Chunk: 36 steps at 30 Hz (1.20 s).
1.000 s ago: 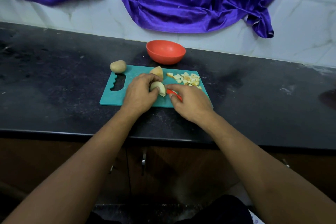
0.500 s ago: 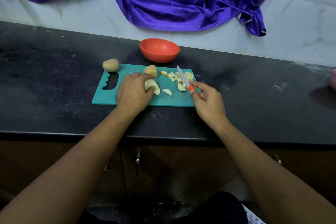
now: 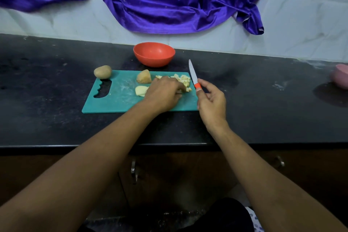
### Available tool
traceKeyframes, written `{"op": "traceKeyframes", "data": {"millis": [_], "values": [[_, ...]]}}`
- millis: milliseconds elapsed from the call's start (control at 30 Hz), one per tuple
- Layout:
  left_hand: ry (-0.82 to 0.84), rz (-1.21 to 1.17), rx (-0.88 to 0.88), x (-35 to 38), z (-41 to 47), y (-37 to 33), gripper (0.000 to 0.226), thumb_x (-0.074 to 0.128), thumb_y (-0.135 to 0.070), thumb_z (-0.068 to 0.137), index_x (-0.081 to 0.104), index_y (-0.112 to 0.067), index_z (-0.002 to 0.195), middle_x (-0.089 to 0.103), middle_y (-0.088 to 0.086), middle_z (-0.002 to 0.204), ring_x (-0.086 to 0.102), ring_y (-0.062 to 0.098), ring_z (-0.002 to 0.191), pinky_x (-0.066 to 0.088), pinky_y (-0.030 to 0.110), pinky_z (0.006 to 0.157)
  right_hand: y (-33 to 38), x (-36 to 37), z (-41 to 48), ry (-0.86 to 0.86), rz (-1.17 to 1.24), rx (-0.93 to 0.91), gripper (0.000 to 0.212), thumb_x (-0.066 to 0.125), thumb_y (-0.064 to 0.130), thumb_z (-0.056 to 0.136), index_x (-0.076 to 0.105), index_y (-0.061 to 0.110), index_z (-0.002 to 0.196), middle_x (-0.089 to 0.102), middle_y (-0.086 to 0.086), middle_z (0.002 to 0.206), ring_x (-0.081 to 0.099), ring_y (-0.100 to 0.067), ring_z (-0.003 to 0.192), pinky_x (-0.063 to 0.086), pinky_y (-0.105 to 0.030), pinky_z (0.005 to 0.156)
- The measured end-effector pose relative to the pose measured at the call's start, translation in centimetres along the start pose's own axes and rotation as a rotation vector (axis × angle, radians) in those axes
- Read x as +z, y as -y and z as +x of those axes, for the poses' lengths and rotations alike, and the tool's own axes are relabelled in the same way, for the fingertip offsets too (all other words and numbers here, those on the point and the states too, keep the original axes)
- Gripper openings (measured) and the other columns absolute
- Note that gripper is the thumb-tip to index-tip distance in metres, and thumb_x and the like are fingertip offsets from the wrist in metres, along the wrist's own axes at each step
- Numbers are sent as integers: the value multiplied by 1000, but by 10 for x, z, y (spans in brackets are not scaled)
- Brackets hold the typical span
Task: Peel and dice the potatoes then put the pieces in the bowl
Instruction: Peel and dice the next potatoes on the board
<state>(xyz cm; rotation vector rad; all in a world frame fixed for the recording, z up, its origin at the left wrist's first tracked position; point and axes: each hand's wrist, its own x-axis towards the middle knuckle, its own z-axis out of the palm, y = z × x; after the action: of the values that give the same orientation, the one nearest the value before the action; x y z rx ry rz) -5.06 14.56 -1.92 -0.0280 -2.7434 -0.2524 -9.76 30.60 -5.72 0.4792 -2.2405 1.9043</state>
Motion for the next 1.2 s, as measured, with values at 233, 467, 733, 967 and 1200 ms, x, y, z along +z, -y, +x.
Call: {"op": "traceKeyframes", "data": {"millis": [233,467,733,967,1200], "values": [[-119,-91,-11,0,-21,17,20,68,-24,94,78,-21,110,77,0,110,70,24,103,54,42,91,-3,0,2,44,-15,0,32,60,28,100,68,32,131,70,-3,72,55,-20,59,49,-38,57],[-142,-196,-29,-6,-47,35,14,70,-18,93,78,-22,104,76,-7,105,68,15,97,46,26,82,2,-1,-2,52,-24,-12,32,60,22,103,68,28,133,65,8,61,50,-11,54,44,-32,54],[-237,-322,-130,-11,-45,36,13,71,-19,95,77,-23,106,76,-11,104,69,8,94,55,30,87,3,-1,-3,61,-55,-9,32,60,22,102,68,28,133,60,10,57,47,-10,52,41,-30,52],[-254,-272,-174,-1,-46,27,7,69,-34,93,68,-30,99,65,-16,78,63,12,85,46,41,96,7,3,-7,71,-156,-32,34,60,32,97,67,35,130,72,-4,71,55,-22,55,53,-47,56],[-206,-160,-196,-2,-51,36,15,66,-41,93,75,-31,99,71,-12,92,63,17,97,39,48,103,18,2,-16,164,-379,-97,35,59,32,101,64,36,135,74,7,85,61,-13,54,51,-34,51]]}}
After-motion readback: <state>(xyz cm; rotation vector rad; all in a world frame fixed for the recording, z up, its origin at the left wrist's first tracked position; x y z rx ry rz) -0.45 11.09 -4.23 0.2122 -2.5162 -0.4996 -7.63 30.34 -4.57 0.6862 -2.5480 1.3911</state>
